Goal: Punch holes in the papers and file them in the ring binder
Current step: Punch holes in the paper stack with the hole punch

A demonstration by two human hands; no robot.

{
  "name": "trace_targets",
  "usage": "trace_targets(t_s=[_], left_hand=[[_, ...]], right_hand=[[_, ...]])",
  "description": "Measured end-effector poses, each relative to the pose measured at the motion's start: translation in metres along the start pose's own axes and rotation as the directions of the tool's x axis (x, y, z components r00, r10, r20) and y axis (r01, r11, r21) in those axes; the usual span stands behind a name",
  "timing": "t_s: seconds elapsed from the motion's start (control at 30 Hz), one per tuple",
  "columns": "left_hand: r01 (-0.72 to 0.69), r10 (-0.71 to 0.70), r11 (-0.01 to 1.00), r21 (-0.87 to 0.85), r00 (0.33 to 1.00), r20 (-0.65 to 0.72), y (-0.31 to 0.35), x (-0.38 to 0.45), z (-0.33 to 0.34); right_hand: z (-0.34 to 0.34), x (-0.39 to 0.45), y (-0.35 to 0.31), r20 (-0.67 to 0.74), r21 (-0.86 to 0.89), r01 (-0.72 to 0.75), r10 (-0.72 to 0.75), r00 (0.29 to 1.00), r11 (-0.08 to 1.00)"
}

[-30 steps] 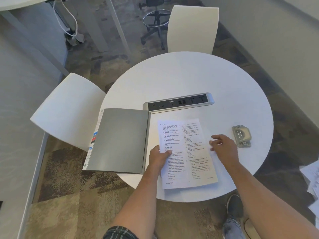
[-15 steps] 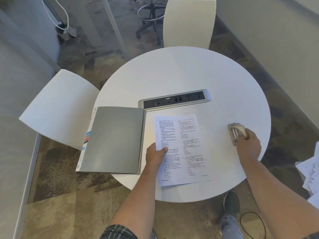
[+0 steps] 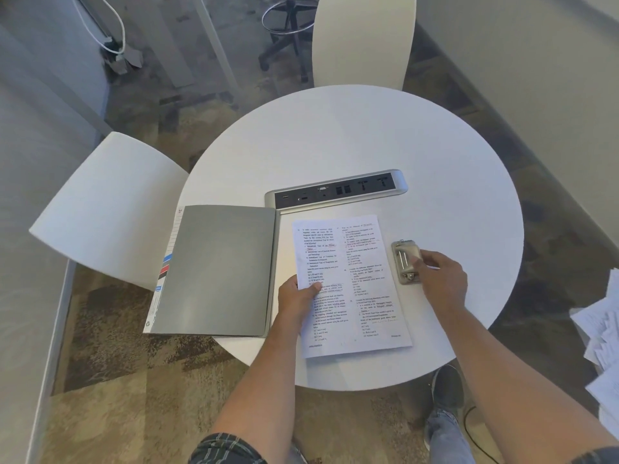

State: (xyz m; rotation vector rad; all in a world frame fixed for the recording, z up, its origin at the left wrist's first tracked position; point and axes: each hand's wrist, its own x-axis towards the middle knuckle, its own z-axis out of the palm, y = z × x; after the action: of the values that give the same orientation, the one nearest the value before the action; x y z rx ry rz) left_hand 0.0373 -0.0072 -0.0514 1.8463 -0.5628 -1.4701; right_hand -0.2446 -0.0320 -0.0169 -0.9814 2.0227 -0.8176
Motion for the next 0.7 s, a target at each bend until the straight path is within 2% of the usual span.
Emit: trace_targets(t_s=[0.5,0.7], left_hand=[[-0.022,0.022,1.000,-0.011,1.000,0.004,0.0041,0.0032,0.0045],[0.019,-0.016,0.995,-0.099,0.999,0.028,0.0032,0.0044,0.0012]], right_hand=[[0.0011,-0.0013,-0.0014,0.085,-0.068,0.033,-0.027,0.996,0.997],[0.0001,-0.0012,-0.0011,0.086,-0.073,0.037,-0.030,0.996,0.997]])
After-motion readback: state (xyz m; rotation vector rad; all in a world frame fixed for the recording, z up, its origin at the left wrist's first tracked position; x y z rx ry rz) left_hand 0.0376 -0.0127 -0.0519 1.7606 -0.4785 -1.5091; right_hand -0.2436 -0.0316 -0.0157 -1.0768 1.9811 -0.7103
